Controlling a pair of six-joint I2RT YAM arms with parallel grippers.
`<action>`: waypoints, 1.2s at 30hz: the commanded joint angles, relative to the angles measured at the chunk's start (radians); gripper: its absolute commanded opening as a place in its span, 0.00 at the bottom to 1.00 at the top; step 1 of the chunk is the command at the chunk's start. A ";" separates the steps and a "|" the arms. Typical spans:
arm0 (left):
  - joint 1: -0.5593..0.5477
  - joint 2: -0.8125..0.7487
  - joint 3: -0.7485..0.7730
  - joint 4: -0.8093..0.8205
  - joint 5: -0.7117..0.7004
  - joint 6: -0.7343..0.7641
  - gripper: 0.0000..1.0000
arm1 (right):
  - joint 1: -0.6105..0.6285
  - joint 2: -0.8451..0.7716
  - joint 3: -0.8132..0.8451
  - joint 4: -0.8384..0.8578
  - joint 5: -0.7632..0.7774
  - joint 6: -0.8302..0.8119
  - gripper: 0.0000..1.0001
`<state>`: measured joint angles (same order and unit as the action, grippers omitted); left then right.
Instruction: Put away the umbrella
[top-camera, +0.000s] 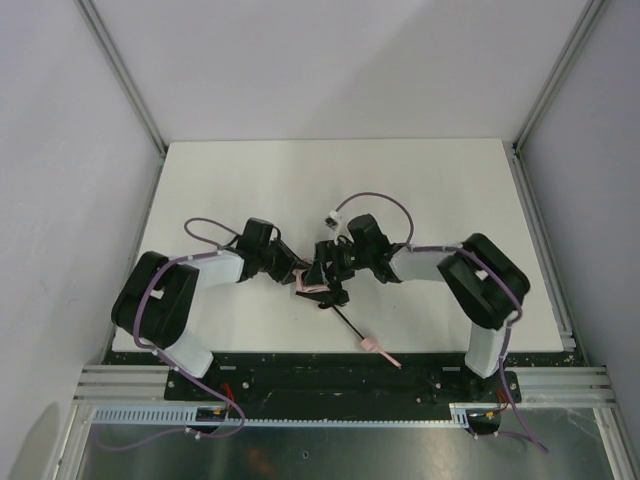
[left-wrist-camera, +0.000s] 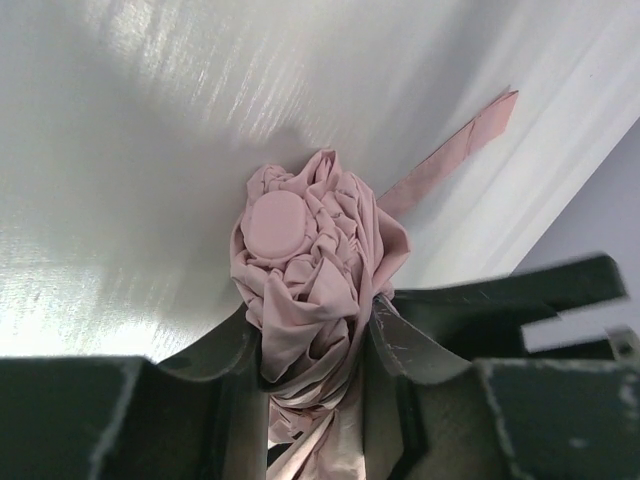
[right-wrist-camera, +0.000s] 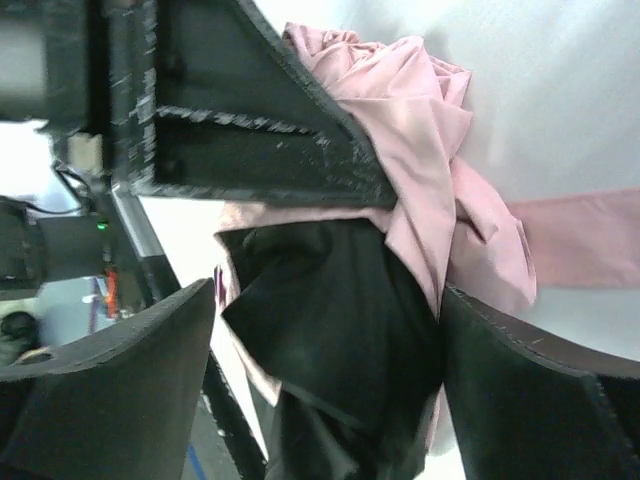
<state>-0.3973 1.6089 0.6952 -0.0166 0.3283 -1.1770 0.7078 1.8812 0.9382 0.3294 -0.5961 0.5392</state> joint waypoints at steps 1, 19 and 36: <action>-0.009 0.015 -0.033 -0.105 -0.150 0.080 0.00 | 0.055 -0.184 0.000 -0.258 0.261 -0.291 0.91; -0.007 0.094 0.114 -0.390 -0.155 -0.005 0.00 | 0.460 -0.004 0.107 -0.232 1.073 -0.611 0.78; 0.023 0.035 0.208 -0.395 -0.189 0.154 0.62 | 0.229 0.095 0.086 -0.301 0.491 -0.565 0.00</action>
<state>-0.3866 1.6638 0.8841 -0.3080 0.2005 -1.1503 1.0252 1.8923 1.0634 0.1390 0.2146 -0.0956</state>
